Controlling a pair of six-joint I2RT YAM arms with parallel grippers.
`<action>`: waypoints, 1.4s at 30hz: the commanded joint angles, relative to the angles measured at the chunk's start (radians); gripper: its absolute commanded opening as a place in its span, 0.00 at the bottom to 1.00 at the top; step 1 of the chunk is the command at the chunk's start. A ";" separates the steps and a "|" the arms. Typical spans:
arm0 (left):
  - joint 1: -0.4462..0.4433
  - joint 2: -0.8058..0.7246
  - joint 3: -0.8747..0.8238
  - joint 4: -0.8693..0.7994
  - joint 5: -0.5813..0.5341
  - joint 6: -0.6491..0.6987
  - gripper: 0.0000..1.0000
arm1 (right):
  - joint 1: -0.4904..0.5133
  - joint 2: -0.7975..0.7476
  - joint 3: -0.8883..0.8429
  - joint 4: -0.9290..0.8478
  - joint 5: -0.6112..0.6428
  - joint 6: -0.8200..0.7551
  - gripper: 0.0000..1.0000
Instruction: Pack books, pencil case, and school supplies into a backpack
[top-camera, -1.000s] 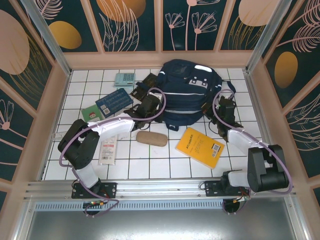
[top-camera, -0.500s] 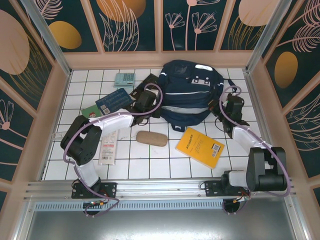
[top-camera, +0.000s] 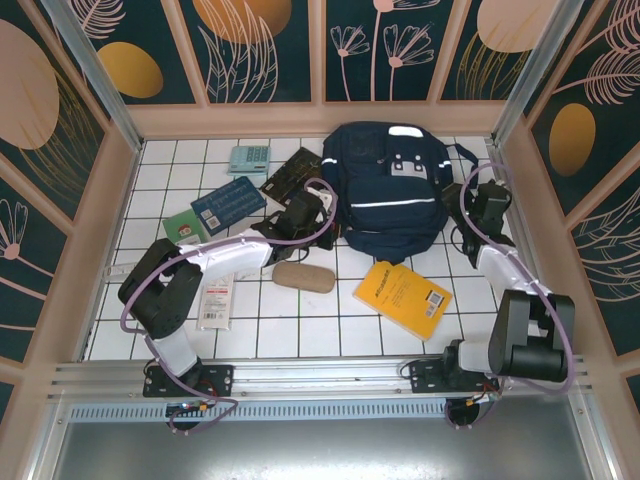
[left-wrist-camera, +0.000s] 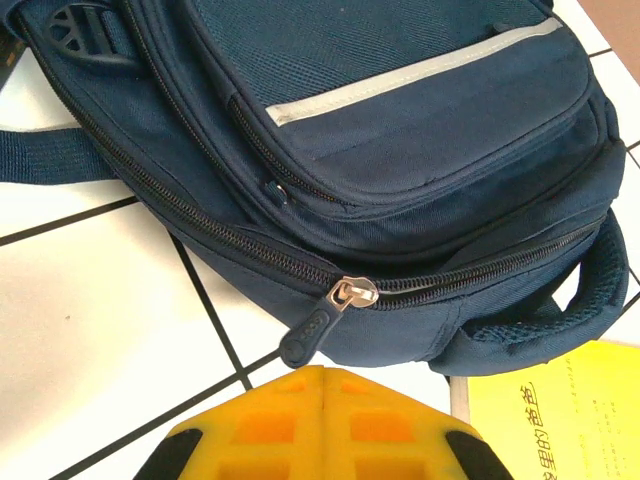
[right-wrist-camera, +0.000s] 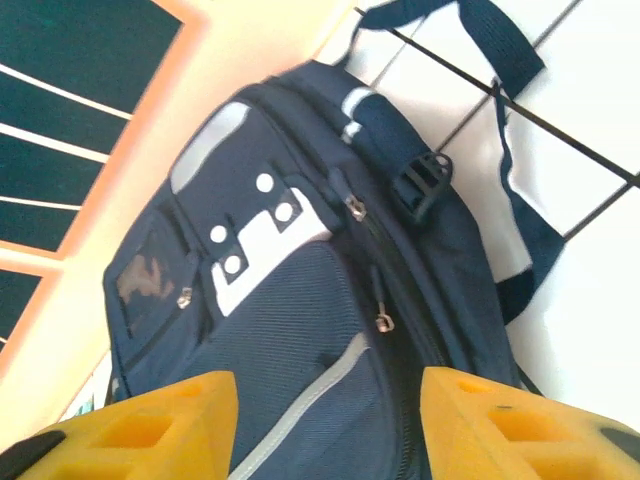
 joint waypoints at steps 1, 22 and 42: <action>0.007 0.042 0.020 0.007 0.024 -0.023 0.00 | 0.066 -0.118 -0.069 -0.017 0.085 -0.005 0.54; 0.113 0.137 -0.010 0.162 0.340 0.122 0.49 | 0.315 -0.264 -0.191 -0.050 0.170 0.001 0.58; 0.115 0.275 0.095 0.205 0.478 0.140 0.49 | 0.317 -0.261 -0.178 -0.050 0.163 0.002 0.59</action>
